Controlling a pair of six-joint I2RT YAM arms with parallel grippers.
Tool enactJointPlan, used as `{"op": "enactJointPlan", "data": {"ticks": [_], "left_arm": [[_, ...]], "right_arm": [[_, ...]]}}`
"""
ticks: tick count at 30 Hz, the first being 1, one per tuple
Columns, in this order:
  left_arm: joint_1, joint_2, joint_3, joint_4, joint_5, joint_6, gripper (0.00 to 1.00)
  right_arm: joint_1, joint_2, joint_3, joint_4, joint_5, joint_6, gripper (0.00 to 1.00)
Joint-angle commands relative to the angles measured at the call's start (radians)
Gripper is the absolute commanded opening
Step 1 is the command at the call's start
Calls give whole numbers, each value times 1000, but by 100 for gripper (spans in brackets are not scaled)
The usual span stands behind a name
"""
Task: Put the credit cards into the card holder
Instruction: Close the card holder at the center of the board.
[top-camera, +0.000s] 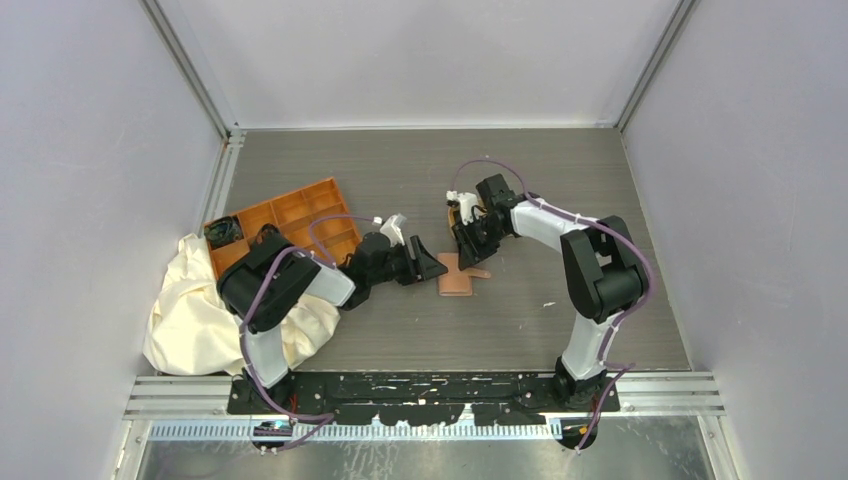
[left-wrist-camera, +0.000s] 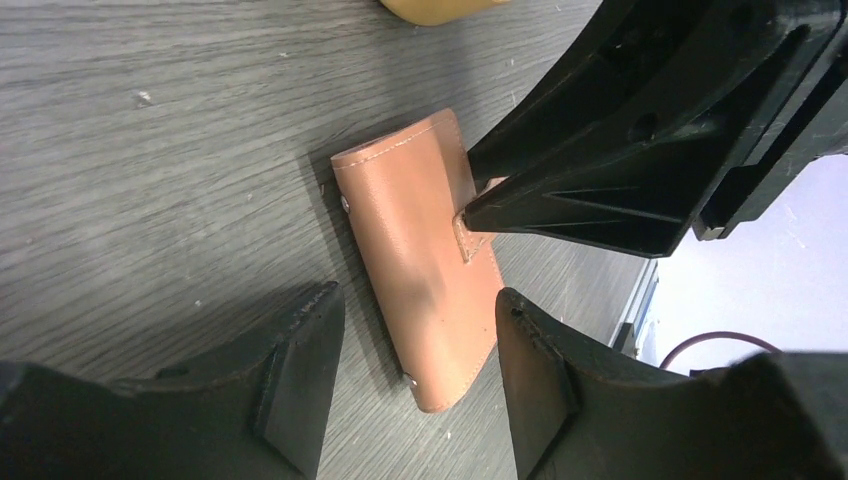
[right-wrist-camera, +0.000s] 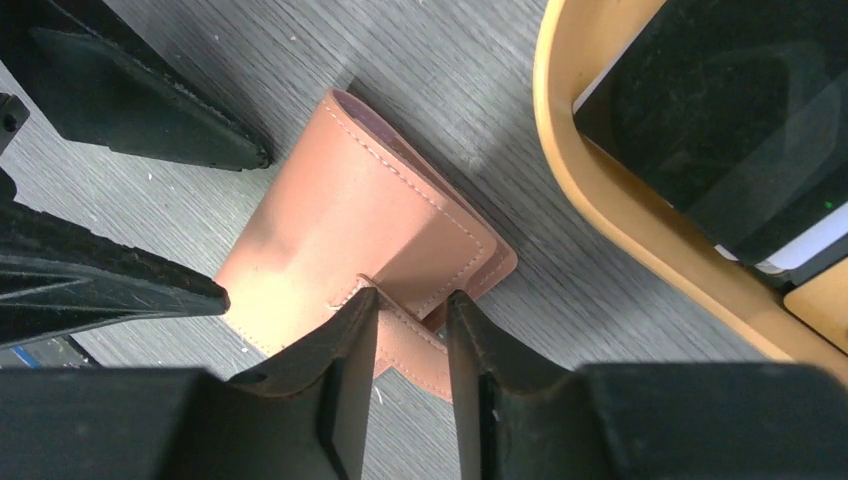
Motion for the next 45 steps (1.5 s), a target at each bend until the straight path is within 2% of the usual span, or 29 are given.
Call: {"op": "enactJointPlan", "data": {"ticks": [1, 10, 19, 25, 28, 32, 33, 36, 38, 41, 43, 45], "left_arm": [[-10, 70, 3, -99, -5, -4, 59], [-16, 81, 14, -98, 25, -21, 59], [-63, 164, 48, -44, 22, -82, 60], [-80, 203, 121, -82, 20, -80, 54], [-81, 210, 148, -98, 22, -63, 41], [-81, 178, 152, -109, 28, -3, 5], [-81, 156, 145, -113, 25, 27, 1], [-91, 34, 106, -153, 2, 166, 0], [-115, -81, 86, -219, -56, 310, 0], [-193, -292, 68, -328, -202, 629, 0], [-264, -391, 58, -353, -296, 847, 0], [-331, -451, 47, -344, -359, 1085, 0]], "right_arm": [[3, 17, 73, -130, 67, -38, 33], [-11, 78, 121, -238, 96, -86, 16], [-29, 107, 132, -267, 94, -93, 15], [-29, 123, 139, -279, 83, -98, 14], [-30, 114, 138, -277, 74, -98, 15], [-39, 94, 140, -282, 42, -99, 17], [-47, 80, 144, -290, 24, -102, 19], [-92, -7, 147, -313, -74, -126, 24], [-140, -111, 137, -323, -176, -170, 29], [-211, -257, 103, -307, -235, -216, 33], [-244, -362, 54, -212, -231, -193, 38], [-272, -459, -14, -106, -238, -171, 47]]}}
